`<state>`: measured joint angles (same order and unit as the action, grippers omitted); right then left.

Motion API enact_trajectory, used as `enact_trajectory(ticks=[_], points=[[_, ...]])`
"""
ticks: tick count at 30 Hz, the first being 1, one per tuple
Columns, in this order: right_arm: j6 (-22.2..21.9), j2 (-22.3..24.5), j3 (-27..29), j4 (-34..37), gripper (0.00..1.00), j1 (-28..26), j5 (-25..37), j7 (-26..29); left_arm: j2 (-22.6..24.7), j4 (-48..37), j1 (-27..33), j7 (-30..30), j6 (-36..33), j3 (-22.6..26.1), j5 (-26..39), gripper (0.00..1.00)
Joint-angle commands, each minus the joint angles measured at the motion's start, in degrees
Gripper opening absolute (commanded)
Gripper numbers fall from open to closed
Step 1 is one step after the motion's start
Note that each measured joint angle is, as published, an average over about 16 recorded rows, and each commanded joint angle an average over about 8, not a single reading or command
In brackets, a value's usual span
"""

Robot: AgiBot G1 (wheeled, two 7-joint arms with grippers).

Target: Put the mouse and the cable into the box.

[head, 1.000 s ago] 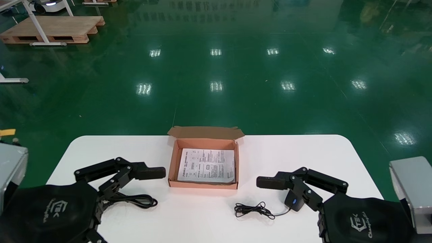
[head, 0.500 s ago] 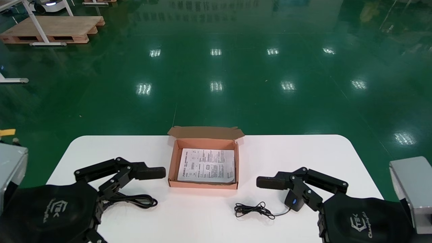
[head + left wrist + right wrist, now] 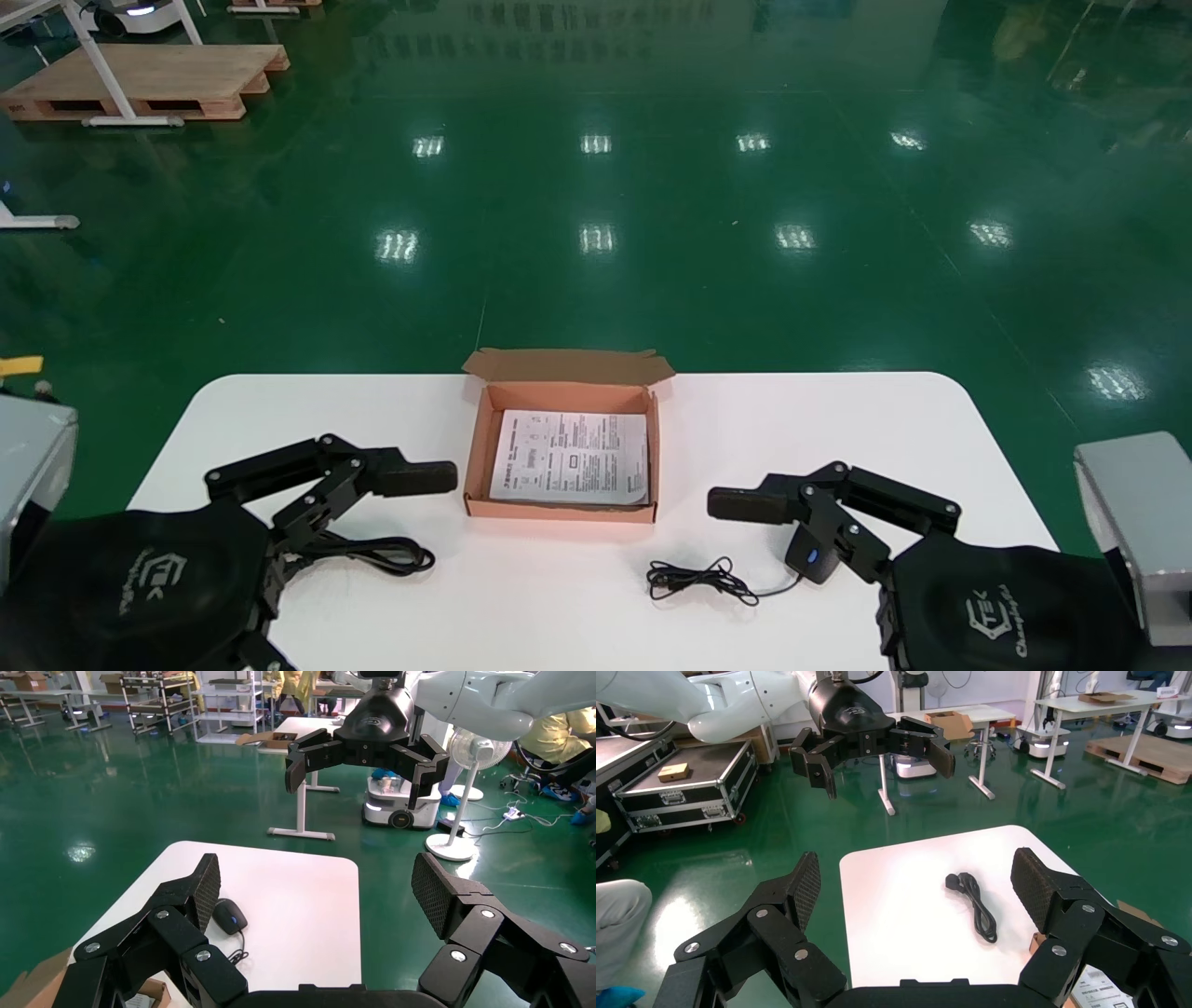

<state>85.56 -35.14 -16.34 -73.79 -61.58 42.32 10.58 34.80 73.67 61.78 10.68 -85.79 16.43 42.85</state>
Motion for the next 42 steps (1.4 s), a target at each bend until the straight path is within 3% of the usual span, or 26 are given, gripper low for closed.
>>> enact_trajectory(ticks=[1,5,10,14,19,24,31,37,42], points=[[0.1,0.1,0.2,0.2,1.00,0.0,-0.5,0.1,0.2,-0.1,-0.2,0.0,0.2,-0.3,-0.7,1.00],[-0.8,-0.7,-1.0,-1.1,1.00,-0.1,2.7,-0.7,-1.1,1.0,1.5,-0.1,-1.2,1.8,4.9,1.00],[-4.1,-3.6,-5.2,-2.7,1.00,-2.1,14.6,-3.6,-1.6,2.7,10.1,-1.9,-4.0,10.0,23.5,1.00],[-7.3,-7.6,-9.8,-1.5,1.00,-5.6,26.7,-4.1,1.1,0.8,17.8,-4.8,-4.2,17.0,36.8,1.00],[-9.6,-11.9,-14.2,0.9,1.00,-9.8,36.3,-2.0,3.8,-3.0,22.3,-7.1,-4.0,20.9,42.9,1.00],[-10.3,-13.6,-15.7,2.1,1.00,-11.4,39.1,-1.1,4.4,-4.5,23.5,-7.7,-4.3,21.7,43.6,1.00],[-10.0,-13.0,-15.3,1.8,1.00,-10.7,38.5,-1.4,4.0,-1.9,22.8,-8.4,-2.5,22.1,46.5,1.00],[-11.1,-14.3,-16.4,0.5,1.00,-10.4,40.6,-1.6,5.7,1.0,19.8,-11.8,7.0,23.7,55.0,1.00],[-12.2,-15.2,-16.5,-1.4,1.00,-10.9,41.6,-1.1,9.2,-3.3,17.4,-16.0,14.7,25.3,61.8,1.00]])
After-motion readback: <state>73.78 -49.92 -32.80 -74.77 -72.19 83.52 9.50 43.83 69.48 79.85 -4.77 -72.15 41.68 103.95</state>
